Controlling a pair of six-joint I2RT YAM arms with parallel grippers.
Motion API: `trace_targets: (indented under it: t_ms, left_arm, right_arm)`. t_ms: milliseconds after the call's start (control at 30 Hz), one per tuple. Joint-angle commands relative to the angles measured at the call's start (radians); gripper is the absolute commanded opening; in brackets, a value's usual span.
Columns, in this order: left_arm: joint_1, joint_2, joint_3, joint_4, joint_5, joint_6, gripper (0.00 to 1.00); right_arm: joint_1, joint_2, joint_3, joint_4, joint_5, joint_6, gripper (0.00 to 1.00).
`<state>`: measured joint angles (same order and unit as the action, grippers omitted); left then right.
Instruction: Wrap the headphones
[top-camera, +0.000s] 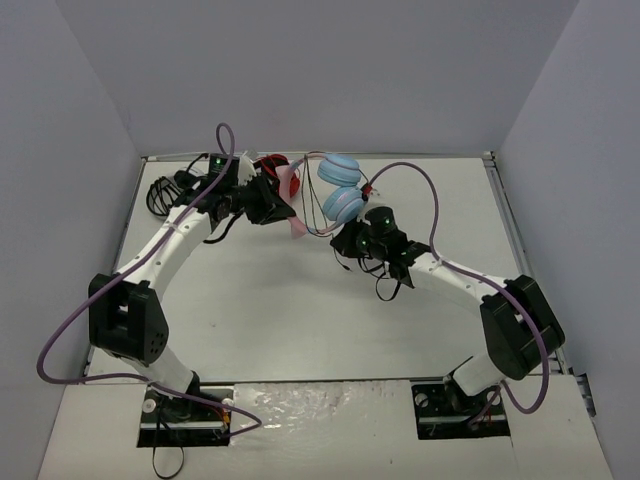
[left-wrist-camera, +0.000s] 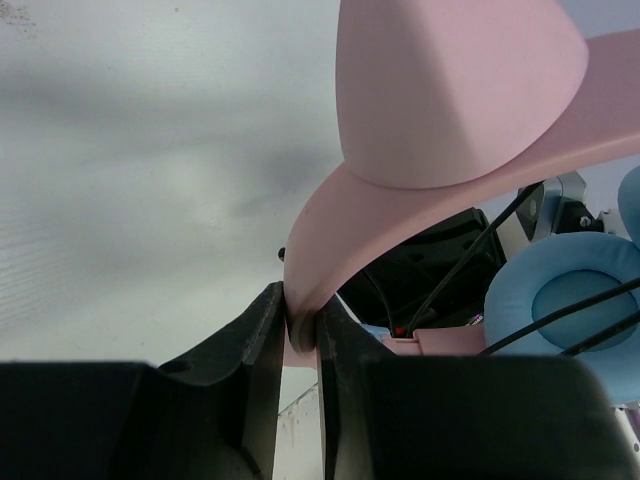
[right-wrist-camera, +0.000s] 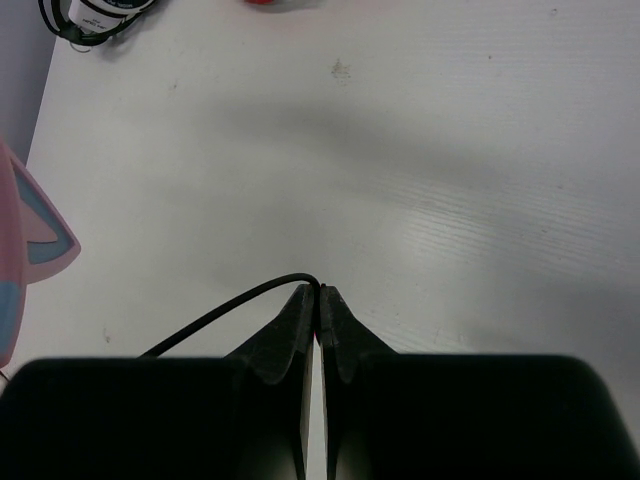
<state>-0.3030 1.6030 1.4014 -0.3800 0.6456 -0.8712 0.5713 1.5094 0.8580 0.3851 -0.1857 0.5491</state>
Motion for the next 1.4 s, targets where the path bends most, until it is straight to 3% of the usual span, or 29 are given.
trace_targets:
  t_ms: [0, 400, 733, 1367]
  left_arm:
    - [-0.005, -0.016, 0.115, 0.098, 0.029, -0.031, 0.00]
    - [-0.005, -0.040, 0.144, 0.070, 0.062, -0.021, 0.00]
    - [-0.002, -0.081, 0.135, -0.044, 0.054, 0.062, 0.00]
    - [0.005, -0.088, 0.159, -0.147, -0.073, 0.147, 0.00]
  right_arm:
    - [0.007, -0.081, 0.002, 0.062, 0.033, -0.003, 0.00]
    - [-0.021, -0.011, 0.026, 0.068, 0.033, -0.035, 0.00]
    - [-0.073, 0.023, 0.109, 0.044, 0.011, -0.066, 0.00]
    - [-0.151, -0.093, 0.058, 0.006, -0.036, -0.074, 0.00]
